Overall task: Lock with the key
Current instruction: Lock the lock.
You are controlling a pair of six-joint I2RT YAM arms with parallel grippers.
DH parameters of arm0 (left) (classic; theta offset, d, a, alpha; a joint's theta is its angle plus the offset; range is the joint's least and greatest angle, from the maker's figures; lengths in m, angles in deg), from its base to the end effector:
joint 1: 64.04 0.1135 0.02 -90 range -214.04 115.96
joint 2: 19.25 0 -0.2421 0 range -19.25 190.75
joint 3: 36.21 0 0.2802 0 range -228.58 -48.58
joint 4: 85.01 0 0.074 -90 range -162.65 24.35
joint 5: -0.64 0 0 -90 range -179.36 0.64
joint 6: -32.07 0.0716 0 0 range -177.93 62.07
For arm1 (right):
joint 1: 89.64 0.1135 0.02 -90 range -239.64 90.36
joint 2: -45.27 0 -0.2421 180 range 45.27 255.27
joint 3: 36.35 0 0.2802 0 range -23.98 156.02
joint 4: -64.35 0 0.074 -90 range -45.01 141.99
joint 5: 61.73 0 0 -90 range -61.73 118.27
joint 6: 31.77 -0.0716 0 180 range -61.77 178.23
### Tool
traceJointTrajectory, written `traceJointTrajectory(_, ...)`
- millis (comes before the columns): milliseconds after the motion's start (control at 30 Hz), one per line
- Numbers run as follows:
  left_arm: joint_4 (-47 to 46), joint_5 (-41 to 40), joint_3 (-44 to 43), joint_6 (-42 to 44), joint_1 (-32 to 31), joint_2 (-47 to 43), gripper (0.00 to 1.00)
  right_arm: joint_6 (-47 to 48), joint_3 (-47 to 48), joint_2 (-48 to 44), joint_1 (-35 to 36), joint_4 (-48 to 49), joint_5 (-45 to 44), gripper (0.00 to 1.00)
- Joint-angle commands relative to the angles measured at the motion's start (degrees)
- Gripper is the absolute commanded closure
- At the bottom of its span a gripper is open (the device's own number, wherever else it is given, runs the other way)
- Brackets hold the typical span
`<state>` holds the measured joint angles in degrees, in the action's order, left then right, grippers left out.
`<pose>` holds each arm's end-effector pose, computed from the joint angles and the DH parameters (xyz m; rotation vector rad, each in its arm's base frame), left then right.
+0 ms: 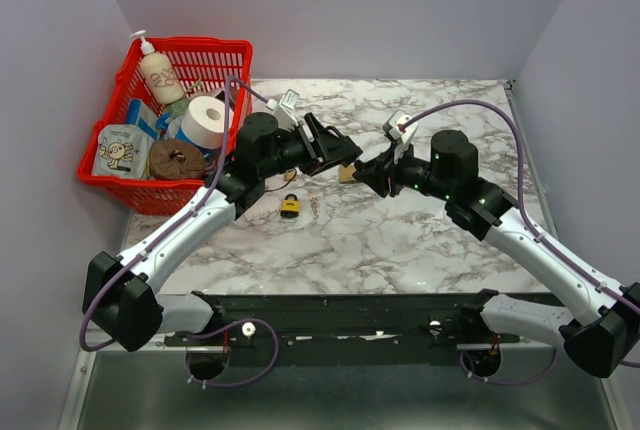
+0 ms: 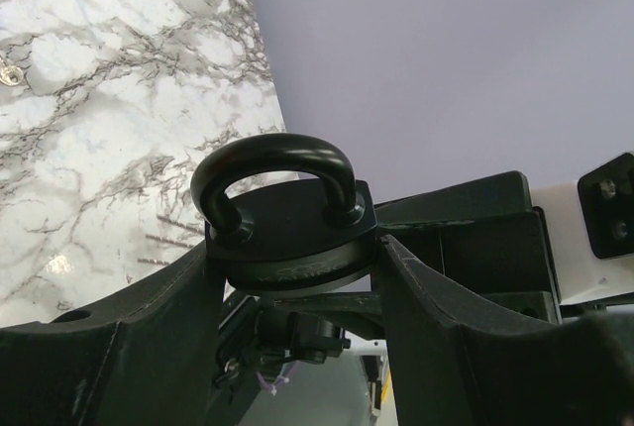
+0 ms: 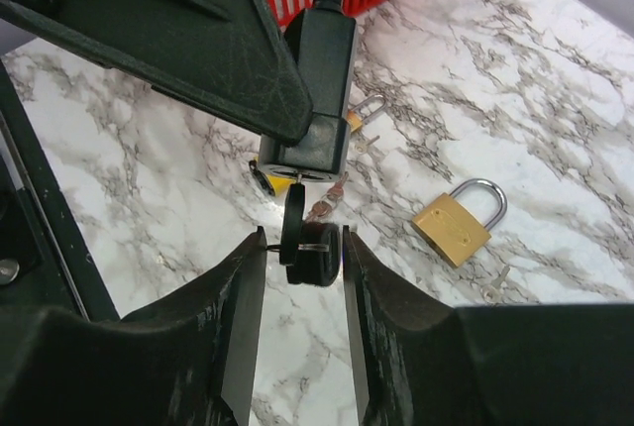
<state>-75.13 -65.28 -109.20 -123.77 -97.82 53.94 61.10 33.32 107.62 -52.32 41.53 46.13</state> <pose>0.2891 -0.2286 0.3199 -0.2094 2.0277 -1.5607 0.2432 0.2130 0.3257 -0.8540 1.6826 0.7031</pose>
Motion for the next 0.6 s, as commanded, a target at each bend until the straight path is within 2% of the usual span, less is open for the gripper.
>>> traceJointTrajectory(0,-5.08,1.06,-1.08,-0.34,-0.41,-2.35,1.0,0.2,2.64,0.14,-0.23,0.35,2.78,0.56)
traceJointTrajectory(133,-5.08,0.54,-0.64,-0.43,-0.41,-2.09,1.0,1.08,3.17,0.23,-0.23,0.61,4.45,0.53)
traceJointTrajectory(233,-5.6,0.53,-1.08,-0.86,-0.41,-1.65,1.0,1.78,3.0,0.67,-0.23,0.61,4.63,0.67)
traceJointTrajectory(267,-5.69,0.62,-1.25,-0.78,-0.32,-1.56,1.0,1.87,3.08,0.76,-0.23,0.53,4.63,0.74)
traceJointTrajectory(333,-5.61,0.71,-1.6,-0.69,-0.41,-1.38,1.0,1.87,2.99,1.02,-0.23,0.44,4.72,0.79)
traceJointTrajectory(467,-5.34,0.71,-2.13,-0.43,-0.41,-1.21,1.0,1.7,2.73,1.2,-0.23,0.09,5.07,0.99)
traceJointTrajectory(567,-4.9,-0.34,-2.66,0.1,-0.24,-0.77,1.0,1.61,2.12,0.76,-0.23,0.09,4.98,0.99)
